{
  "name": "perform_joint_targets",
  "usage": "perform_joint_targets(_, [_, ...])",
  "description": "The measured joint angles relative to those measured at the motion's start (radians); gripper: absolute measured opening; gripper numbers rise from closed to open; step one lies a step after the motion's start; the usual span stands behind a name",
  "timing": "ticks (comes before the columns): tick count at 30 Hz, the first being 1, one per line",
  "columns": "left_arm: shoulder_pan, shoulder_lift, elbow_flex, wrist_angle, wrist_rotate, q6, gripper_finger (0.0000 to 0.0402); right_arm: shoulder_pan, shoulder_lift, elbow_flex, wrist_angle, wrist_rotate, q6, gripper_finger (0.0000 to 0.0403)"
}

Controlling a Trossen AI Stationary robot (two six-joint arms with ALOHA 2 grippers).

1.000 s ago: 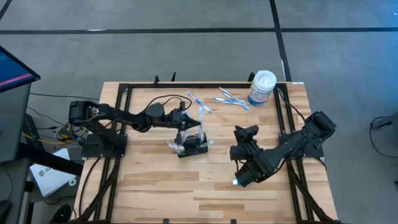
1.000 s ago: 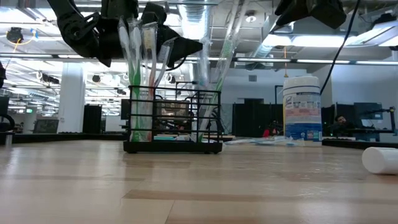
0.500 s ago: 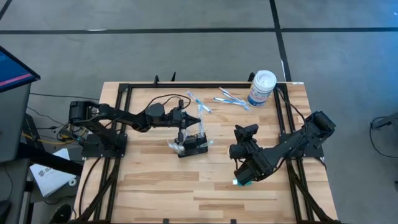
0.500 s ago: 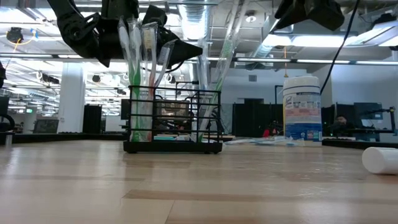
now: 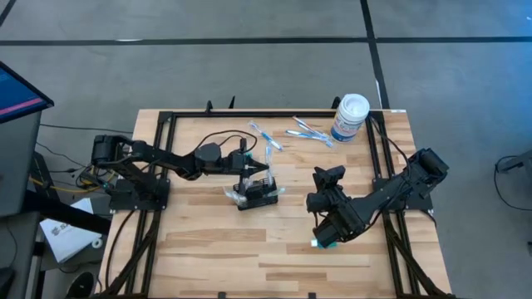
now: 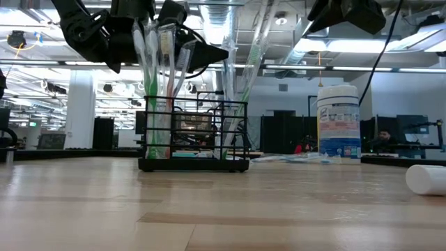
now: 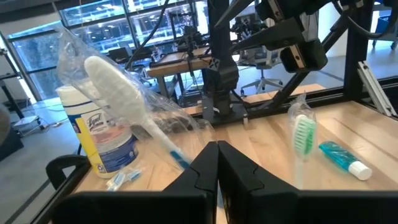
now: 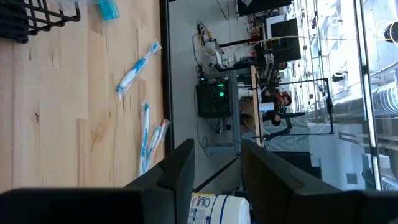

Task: Pick & Place toothbrushing station
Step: Put the blue toothbrush into the wire organizer

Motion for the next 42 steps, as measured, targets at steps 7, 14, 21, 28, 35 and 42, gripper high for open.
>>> perform_joint_targets(7, [0.000, 0.000, 0.000, -0.006, 0.015, -0.030, 0.0003, 0.000, 0.000, 0.000, 0.000, -0.001, 0.000, 0.0120])
perform_joint_targets(14, [-0.005, 0.000, -0.001, -0.019, 0.066, -0.034, 0.0017, 0.000, 0.000, 0.000, 0.002, -0.003, 0.000, 0.0120])
perform_joint_targets(21, [-0.005, 0.000, -0.001, -0.023, 0.100, -0.035, 0.0052, 0.000, 0.000, 0.000, 0.005, -0.003, 0.000, 0.0120])
perform_joint_targets(28, [-0.005, 0.000, -0.001, -0.023, 0.101, -0.035, 0.0078, 0.000, 0.000, 0.000, 0.011, -0.021, 0.003, 0.0120])
perform_joint_targets(35, [-0.005, -0.002, -0.001, 0.020, 0.101, -0.035, 0.0074, 0.003, 0.000, 0.000, 0.008, -0.022, 0.027, 0.0120])
perform_joint_targets(42, [-0.004, -0.059, -0.001, 0.025, -0.070, -0.110, 0.0064, 0.000, 0.000, -0.007, 0.006, -0.022, 0.037, 0.0120])
